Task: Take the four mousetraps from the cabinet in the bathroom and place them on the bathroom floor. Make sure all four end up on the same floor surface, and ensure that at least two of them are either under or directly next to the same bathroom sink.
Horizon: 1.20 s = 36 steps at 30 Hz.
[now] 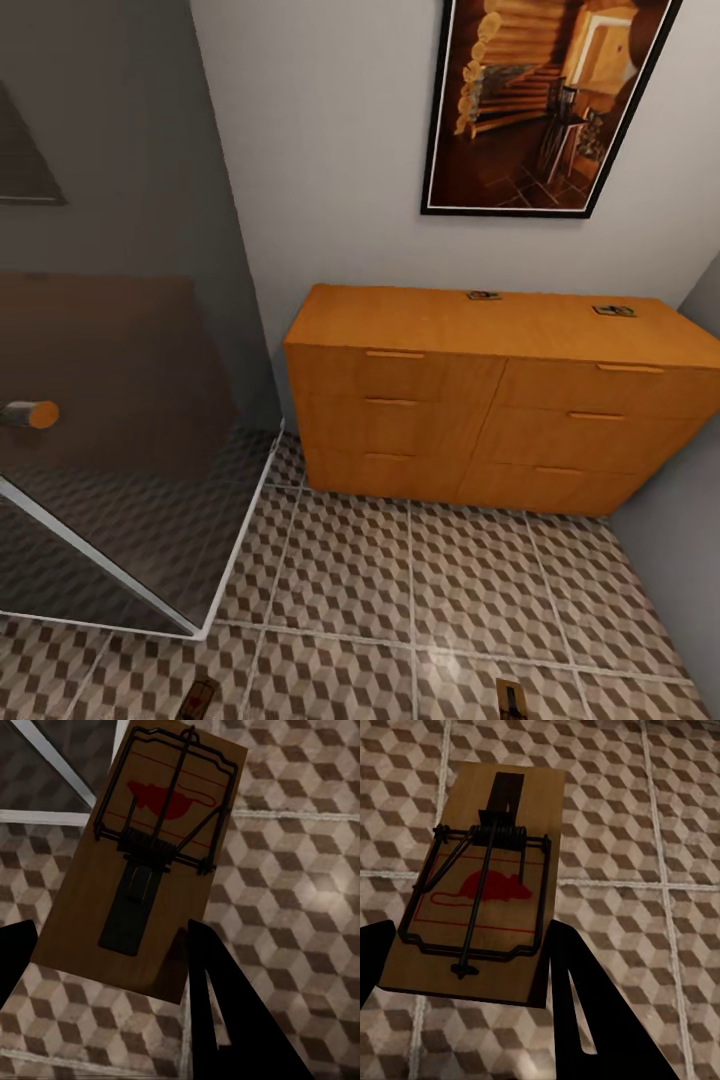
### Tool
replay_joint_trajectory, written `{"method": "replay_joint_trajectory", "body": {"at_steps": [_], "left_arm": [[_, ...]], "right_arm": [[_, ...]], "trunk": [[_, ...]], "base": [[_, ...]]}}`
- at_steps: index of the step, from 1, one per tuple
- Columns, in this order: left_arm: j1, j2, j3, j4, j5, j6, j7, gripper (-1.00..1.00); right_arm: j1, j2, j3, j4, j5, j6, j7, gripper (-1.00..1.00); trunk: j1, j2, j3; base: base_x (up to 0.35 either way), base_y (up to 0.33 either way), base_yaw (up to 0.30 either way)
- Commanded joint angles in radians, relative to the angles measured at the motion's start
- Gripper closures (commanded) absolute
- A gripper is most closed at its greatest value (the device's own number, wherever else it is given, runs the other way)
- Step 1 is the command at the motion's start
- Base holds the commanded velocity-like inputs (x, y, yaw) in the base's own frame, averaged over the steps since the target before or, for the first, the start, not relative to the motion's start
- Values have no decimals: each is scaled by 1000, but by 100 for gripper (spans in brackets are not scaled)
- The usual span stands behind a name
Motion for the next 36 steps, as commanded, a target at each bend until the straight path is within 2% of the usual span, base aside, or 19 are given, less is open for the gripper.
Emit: {"method": "replay_joint_trajectory", "body": {"at_steps": [1, 8, 20, 36], "left_arm": [[0, 0, -7, 1, 0, -2, 4, 100], [0, 0, -7, 1, 0, -2, 4, 100], [0, 0, -7, 1, 0, -2, 4, 100], [0, 0, -7, 1, 0, -2, 4, 100]], "right_arm": [[0, -1, 8, 0, -12, -4, -1, 100], [0, -1, 8, 0, -12, -4, -1, 100], [0, -1, 8, 0, -12, -4, -1, 100], [0, -1, 8, 3, -11, -2, -1, 100]], "trunk": [[0, 0, -1], [0, 0, -1], [0, 0, -1], [0, 0, -1]], "base": [[0, 0, 68], [-7, 0, 18], [-128, 0, 10], [-2, 0, 261]]}}
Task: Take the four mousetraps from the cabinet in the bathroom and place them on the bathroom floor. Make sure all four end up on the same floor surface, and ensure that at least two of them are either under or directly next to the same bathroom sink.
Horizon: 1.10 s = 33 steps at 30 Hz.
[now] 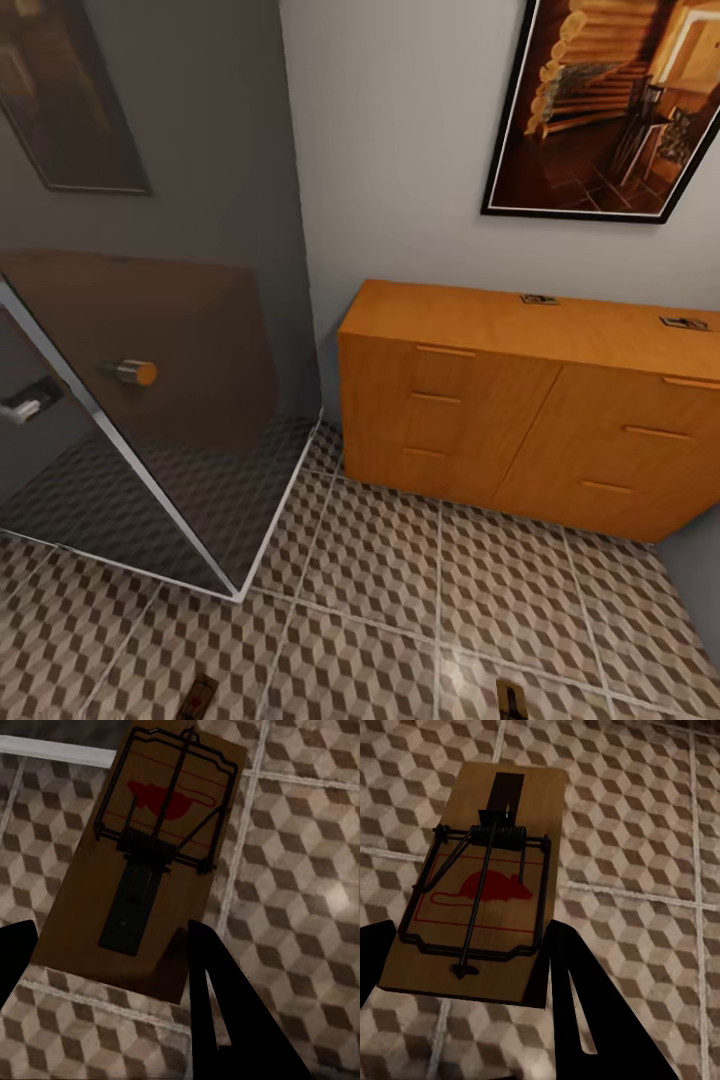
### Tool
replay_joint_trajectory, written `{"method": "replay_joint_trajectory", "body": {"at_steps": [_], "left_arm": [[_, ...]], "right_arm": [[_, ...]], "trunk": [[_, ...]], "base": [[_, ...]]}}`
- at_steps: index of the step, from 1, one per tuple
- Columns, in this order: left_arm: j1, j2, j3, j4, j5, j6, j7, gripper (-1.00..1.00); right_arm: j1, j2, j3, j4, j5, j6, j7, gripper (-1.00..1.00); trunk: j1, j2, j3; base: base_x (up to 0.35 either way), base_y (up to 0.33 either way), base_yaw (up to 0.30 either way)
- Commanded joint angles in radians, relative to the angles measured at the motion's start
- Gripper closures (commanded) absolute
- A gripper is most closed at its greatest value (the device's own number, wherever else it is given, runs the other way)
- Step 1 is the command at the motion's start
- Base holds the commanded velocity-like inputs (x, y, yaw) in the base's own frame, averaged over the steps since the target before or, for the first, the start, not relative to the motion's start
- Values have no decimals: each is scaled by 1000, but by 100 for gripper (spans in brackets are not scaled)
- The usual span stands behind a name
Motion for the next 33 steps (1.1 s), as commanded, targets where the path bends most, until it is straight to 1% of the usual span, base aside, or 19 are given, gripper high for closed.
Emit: {"method": "replay_joint_trajectory", "body": {"at_steps": [1, 18, 29, 33], "left_arm": [[0, 0, -7, 1, 0, -2, 4, 100], [0, 0, -7, 1, 0, -2, 3, 100], [0, 0, -7, 1, 0, -2, 3, 100], [0, 0, -7, 1, 0, -2, 3, 100]], "right_arm": [[0, -1, 8, 0, -12, -4, -1, 100], [0, -1, 8, 0, -11, -4, -1, 100], [0, -1, 10, 0, -11, -4, -1, 100], [0, 0, 10, 0, -11, -4, -1, 100]], "trunk": [[0, 0, -1], [0, 0, -1], [0, 0, -1], [0, 0, -1]], "base": [[0, 0, 288], [-5, 0, 288], [-183, 0, 288], [-79, 0, 288]]}}
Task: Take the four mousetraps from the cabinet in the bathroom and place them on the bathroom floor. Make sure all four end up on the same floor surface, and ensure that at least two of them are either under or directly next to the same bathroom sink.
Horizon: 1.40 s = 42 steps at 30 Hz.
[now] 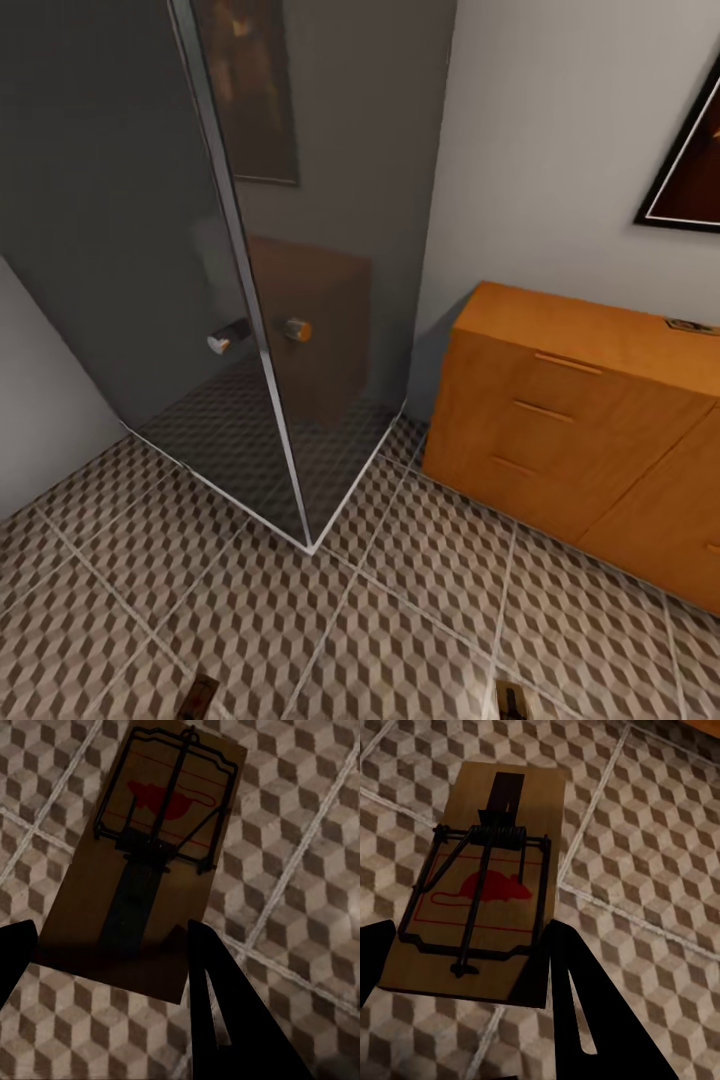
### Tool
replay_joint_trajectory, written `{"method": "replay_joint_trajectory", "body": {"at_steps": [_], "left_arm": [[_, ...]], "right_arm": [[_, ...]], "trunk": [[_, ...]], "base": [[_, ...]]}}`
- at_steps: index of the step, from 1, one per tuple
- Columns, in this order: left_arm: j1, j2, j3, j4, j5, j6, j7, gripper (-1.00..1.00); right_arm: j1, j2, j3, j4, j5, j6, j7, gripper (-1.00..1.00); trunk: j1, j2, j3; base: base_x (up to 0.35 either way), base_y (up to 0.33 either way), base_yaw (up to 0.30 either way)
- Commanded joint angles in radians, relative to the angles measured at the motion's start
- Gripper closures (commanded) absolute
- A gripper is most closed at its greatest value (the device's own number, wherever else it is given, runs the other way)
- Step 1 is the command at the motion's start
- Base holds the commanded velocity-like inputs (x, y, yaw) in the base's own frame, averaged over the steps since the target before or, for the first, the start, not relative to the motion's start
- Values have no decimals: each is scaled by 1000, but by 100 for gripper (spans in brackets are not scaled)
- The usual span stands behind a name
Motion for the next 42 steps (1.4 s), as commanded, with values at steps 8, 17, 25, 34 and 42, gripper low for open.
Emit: {"method": "replay_joint_trajectory", "body": {"at_steps": [8, 17, 25, 34, 42], "left_arm": [[0, 0, -7, 1, 0, -2, 4, 100], [-1, 0, -7, 1, 0, -2, 4, 100], [0, 0, -7, 1, 0, -2, 5, 100], [0, 0, -7, 1, 0, -2, 5, 100], [0, 0, -7, 1, 0, -2, 5, 100]], "right_arm": [[0, -1, 8, 0, -12, -4, -1, 100], [0, -2, 8, 0, -12, -4, -1, 100], [0, -1, 8, 0, -11, -4, -1, 100], [0, 1, 8, 1, -11, -4, -1, 100], [0, 1, 8, 0, -11, -4, -1, 100]], "trunk": [[0, 0, -1], [0, 0, -1], [0, 0, -1], [0, 0, -1], [0, 0, -1]], "base": [[-8, 0, 288], [0, 0, 288], [0, 0, 288], [0, 0, 288], [0, 0, 288]]}}
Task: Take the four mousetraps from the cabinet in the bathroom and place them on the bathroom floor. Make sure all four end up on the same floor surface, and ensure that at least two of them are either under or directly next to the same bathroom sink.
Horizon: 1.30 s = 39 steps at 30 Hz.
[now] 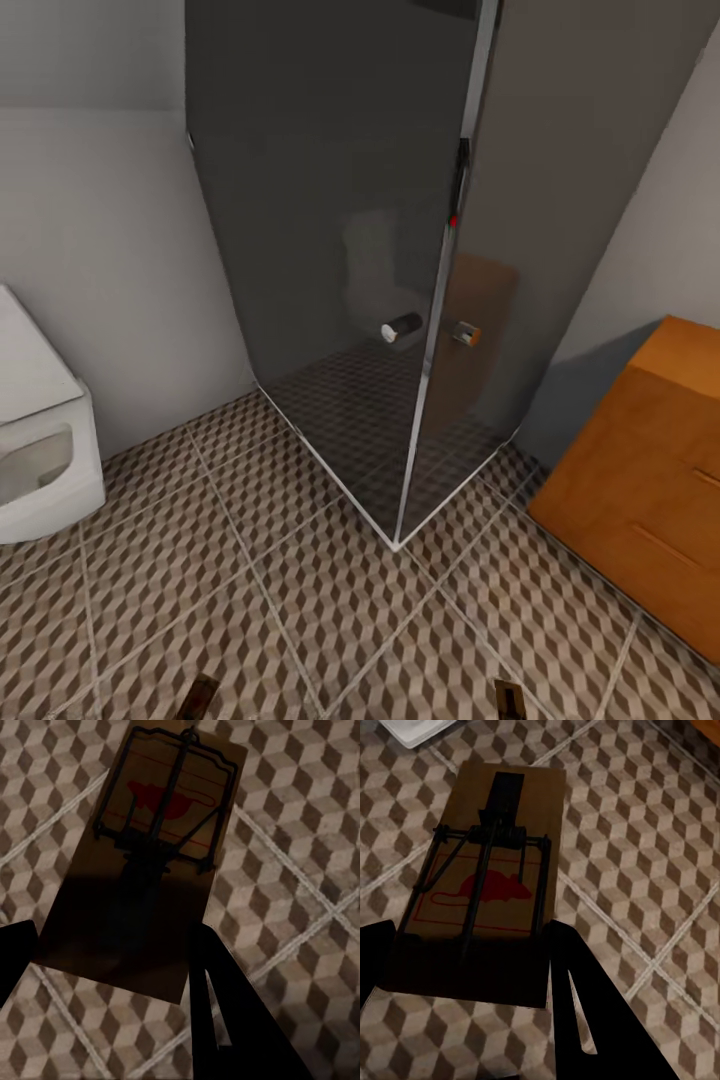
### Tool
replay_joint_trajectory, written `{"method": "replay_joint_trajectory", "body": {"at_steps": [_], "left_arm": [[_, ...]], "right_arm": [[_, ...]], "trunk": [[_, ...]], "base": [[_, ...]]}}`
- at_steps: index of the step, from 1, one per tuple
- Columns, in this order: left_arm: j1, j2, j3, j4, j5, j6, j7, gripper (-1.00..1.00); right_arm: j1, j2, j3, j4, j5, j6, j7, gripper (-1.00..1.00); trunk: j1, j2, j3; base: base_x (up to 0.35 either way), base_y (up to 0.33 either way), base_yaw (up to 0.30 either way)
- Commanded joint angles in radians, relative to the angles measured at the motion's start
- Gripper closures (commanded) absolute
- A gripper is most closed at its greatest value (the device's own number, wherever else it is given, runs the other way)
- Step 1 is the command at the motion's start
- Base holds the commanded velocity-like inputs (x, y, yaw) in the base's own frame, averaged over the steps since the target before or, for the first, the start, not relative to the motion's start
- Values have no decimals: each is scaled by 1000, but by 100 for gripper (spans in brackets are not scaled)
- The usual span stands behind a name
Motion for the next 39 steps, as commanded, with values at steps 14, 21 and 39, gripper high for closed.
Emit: {"method": "replay_joint_trajectory", "body": {"at_steps": [14, 21, 39], "left_arm": [[0, 0, -7, 1, 0, 0, 5, 100], [0, 0, -7, 1, 0, 0, 5, 100], [0, 0, -7, 1, 0, 0, 5, 100]], "right_arm": [[0, -1, 8, 0, -11, -5, -1, 100], [0, -1, 8, 0, -11, -5, -1, 100], [0, -1, 8, 0, -11, -5, -1, 100]], "trunk": [[0, 0, 7], [0, 0, 15], [0, 0, 33]], "base": [[0, 0, 249], [0, 0, 226], [0, 0, 241]]}}
